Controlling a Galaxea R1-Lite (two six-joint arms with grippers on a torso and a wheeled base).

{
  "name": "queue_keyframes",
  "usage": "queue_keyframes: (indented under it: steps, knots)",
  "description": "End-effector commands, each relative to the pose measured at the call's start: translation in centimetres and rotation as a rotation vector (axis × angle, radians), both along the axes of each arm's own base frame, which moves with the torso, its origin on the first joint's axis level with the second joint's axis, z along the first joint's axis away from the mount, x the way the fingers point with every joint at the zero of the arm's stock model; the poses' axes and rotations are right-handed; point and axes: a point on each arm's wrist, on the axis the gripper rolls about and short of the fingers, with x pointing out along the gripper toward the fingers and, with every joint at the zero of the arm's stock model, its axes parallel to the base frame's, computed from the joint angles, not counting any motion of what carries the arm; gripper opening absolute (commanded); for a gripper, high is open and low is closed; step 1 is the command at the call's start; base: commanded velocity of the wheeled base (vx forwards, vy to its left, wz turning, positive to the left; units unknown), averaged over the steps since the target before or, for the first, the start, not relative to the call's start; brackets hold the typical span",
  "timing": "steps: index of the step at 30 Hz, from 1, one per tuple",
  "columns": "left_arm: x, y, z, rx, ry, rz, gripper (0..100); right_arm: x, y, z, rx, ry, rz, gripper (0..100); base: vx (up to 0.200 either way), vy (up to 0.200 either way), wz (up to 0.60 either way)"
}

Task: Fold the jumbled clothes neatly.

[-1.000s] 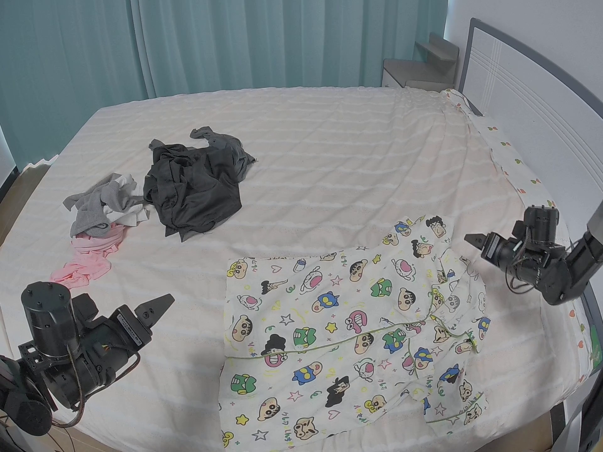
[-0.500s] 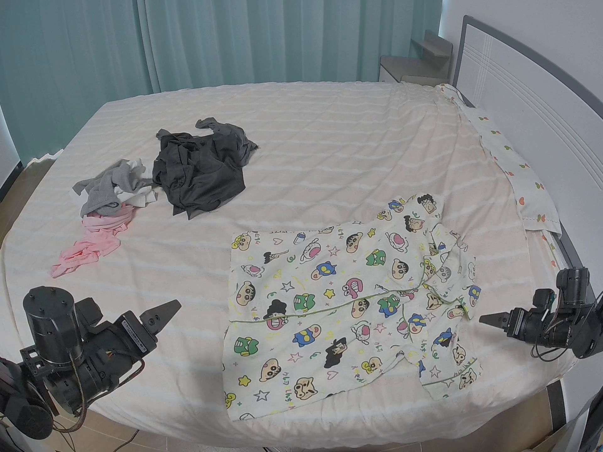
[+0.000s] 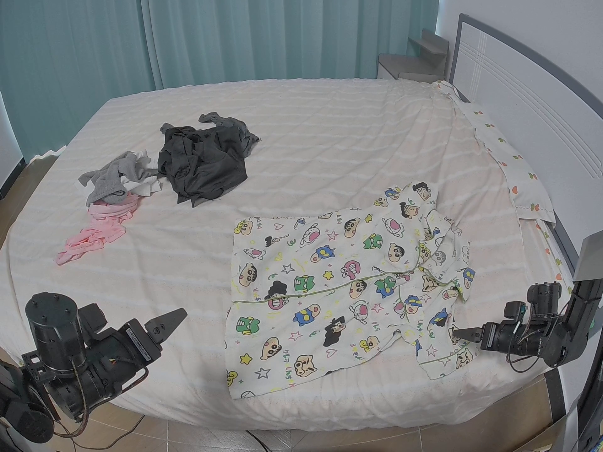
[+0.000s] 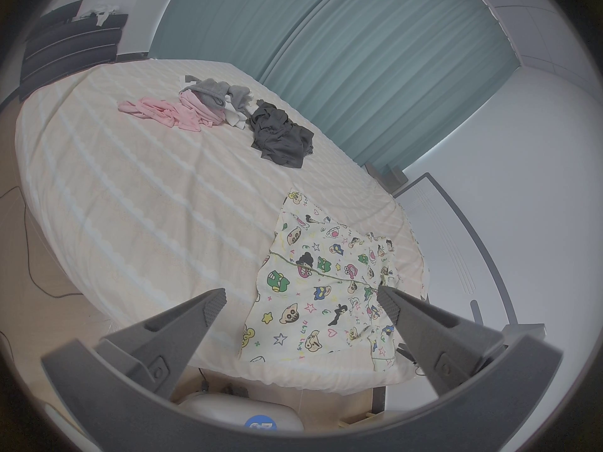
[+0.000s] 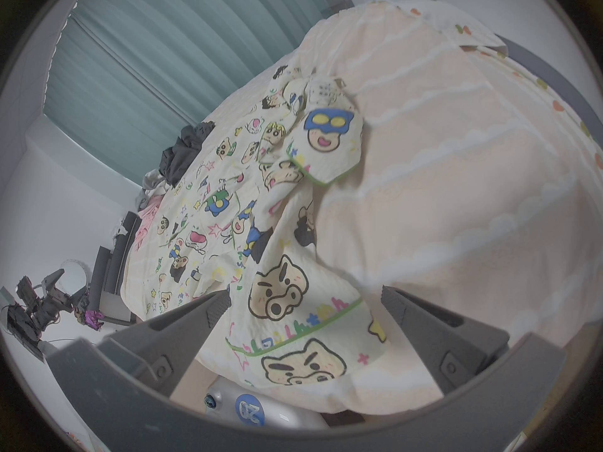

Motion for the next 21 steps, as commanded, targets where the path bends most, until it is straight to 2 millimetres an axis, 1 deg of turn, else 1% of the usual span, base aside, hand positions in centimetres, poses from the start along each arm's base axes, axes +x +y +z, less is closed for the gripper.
queue_keyframes:
  steps: [1, 8, 12, 13, 21]
  knots:
    - [0.0, 0.0, 0.0, -0.001, 0.001, -0.002, 100, 0.7, 0.6, -1.9, 0.005, 0.047, 0.026, 100, 0.0, 0.0, 0.0]
    - [0.0, 0.0, 0.0, 0.001, -0.001, -0.001, 100, 1.1, 1.7, -1.8, 0.004, 0.035, 0.067, 100, 0.0, 0.0, 0.0]
    - [0.0, 0.0, 0.0, 0.001, -0.001, 0.001, 100, 1.1, 2.0, -1.9, 0.005, 0.037, 0.078, 100, 0.0, 0.0, 0.0]
    - [0.0, 0.0, 0.0, 0.001, -0.001, 0.001, 100, 1.1, 2.1, -1.9, 0.005, 0.037, 0.08, 0, 0.0, 0.0, 0.0]
    - [0.1, 0.0, 0.1, -0.002, -0.003, 0.004, 100, 0.3, 2.1, -1.6, 0.007, 0.046, 0.078, 0, 0.0, 0.0, 0.0]
